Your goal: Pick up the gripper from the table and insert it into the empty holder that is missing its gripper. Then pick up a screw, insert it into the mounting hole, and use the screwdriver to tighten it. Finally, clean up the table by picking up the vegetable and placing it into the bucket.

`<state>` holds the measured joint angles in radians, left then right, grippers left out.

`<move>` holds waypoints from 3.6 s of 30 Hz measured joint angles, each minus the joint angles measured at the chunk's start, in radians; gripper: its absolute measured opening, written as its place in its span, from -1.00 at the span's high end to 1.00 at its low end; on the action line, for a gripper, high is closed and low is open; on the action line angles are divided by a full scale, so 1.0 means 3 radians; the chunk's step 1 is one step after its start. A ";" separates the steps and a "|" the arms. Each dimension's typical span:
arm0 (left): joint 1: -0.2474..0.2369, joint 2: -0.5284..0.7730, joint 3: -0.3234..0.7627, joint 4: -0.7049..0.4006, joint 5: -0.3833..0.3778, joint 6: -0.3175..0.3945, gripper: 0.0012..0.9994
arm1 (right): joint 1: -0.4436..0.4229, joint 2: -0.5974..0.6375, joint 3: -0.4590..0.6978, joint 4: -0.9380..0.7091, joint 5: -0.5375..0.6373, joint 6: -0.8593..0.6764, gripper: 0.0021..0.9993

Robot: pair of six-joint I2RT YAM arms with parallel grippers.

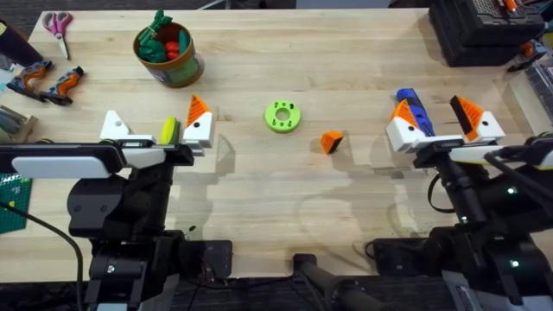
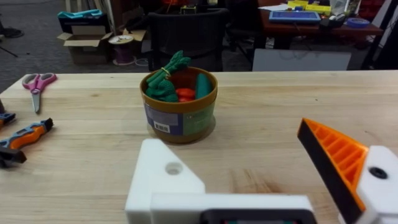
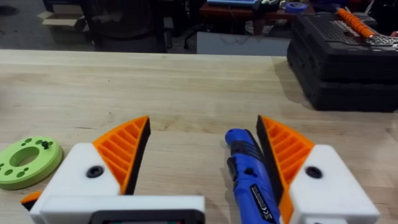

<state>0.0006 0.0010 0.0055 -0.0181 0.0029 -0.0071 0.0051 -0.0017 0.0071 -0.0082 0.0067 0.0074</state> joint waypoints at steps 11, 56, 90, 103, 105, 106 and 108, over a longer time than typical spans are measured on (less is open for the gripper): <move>0.0000 0.0000 0.0000 0.0000 -0.0020 0.0005 -0.84 | 0.0000 0.0000 0.0000 -0.0010 0.0027 -0.0001 -0.99; 0.0078 0.3859 0.4494 -0.4194 -0.0170 0.0263 -0.95 | 0.0000 0.3503 0.3950 -0.3365 0.0053 -0.0001 -0.99; 0.0723 0.5165 0.2846 -0.2147 0.0335 0.0269 -0.06 | 0.0000 0.3502 0.3951 -0.3342 0.0052 -0.0001 -0.99; 0.0738 0.5172 0.2865 -0.2127 0.0146 0.0274 -0.27 | 0.0000 0.3503 0.3951 -0.3342 0.0052 -0.0001 -0.99; 0.0767 0.5171 0.2879 -0.2158 0.0082 0.0203 -0.86 | 0.0000 0.3502 0.3951 -0.3342 0.0052 -0.0001 -0.99; 0.0771 0.5170 0.2893 -0.2181 0.0079 0.0171 -0.94 | 0.0000 0.3503 0.3951 -0.3342 0.0052 -0.0001 -0.99; 0.0754 0.5135 0.2920 -0.2237 0.0221 0.0095 -0.97 | 0.0000 0.3502 0.3951 -0.3342 0.0052 -0.0001 -0.99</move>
<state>0.2268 1.5415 0.8814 -0.6892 0.0692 0.0215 0.0051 1.0489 1.1923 -1.0107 0.0223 0.0071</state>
